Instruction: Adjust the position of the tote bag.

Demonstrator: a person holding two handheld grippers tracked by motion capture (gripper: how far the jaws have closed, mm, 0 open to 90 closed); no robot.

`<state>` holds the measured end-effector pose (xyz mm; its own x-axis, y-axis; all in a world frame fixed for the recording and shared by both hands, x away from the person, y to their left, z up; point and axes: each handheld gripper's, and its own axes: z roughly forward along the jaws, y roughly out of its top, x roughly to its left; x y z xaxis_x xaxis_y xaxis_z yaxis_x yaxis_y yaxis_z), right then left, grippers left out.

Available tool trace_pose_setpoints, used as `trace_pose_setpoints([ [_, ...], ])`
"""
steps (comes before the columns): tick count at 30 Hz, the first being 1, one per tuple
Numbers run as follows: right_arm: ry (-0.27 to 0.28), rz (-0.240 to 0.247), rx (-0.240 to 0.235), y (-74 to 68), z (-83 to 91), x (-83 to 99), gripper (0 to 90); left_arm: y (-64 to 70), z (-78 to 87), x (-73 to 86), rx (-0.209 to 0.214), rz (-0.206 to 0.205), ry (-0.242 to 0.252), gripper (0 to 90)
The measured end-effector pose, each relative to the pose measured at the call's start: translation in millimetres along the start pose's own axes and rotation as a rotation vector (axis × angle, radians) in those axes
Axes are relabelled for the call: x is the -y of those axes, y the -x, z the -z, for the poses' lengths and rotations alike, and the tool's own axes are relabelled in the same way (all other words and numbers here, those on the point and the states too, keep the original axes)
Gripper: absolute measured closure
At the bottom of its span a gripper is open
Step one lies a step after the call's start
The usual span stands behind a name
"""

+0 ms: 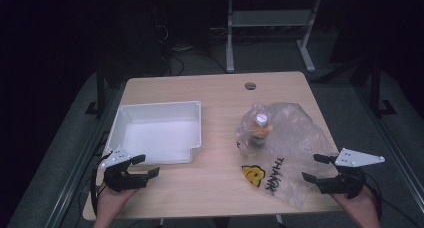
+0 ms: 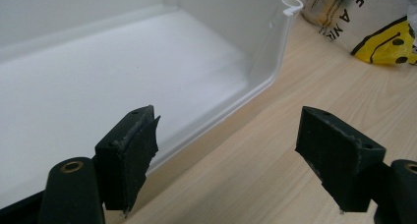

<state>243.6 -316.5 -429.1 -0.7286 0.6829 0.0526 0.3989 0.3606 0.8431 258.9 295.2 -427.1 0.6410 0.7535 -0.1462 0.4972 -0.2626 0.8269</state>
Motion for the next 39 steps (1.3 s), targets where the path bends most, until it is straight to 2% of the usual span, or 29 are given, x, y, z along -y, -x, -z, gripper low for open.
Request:
trace_pose_setpoints([
  [8, 0.004, 0.002, -0.015, 2.3, -0.1, -0.2, 20.5, 1.6, 0.7, 0.0, -0.002, -0.009, -0.006, 22.5],
  [12, 0.008, 0.004, -0.014, 1.1, 2.6, -1.5, 20.4, 4.5, 2.4, -2.5, 0.014, -0.026, -0.002, 22.5],
  [16, 0.027, 0.002, -0.02, 1.2, 4.4, -3.8, 20.1, 8.9, 0.1, -6.7, 0.039, -0.014, -0.003, 23.0],
  [20, 0.026, 0.005, -0.02, 0.0, 4.3, -5.3, 19.8, 18.6, -2.3, -16.4, 0.057, -0.055, -0.002, 22.7],
  [24, 0.023, 0.013, -0.025, -1.1, 4.0, -6.6, 20.1, 26.3, -4.7, -27.3, 0.094, -0.067, 0.015, 21.9],
  [33, 0.042, 0.023, -0.036, 0.4, 6.6, -11.4, 21.6, 36.9, -14.5, -48.5, 0.125, -0.126, -0.005, 20.4],
  [36, 0.033, 0.032, -0.047, 0.9, 6.0, -11.2, 22.1, 44.2, -18.6, -63.1, 0.137, -0.168, -0.018, 21.1],
  [39, 0.037, 0.03, -0.046, 1.9, 7.4, -10.7, 22.1, 49.5, -24.4, -73.5, 0.155, -0.189, -0.029, 21.5],
])
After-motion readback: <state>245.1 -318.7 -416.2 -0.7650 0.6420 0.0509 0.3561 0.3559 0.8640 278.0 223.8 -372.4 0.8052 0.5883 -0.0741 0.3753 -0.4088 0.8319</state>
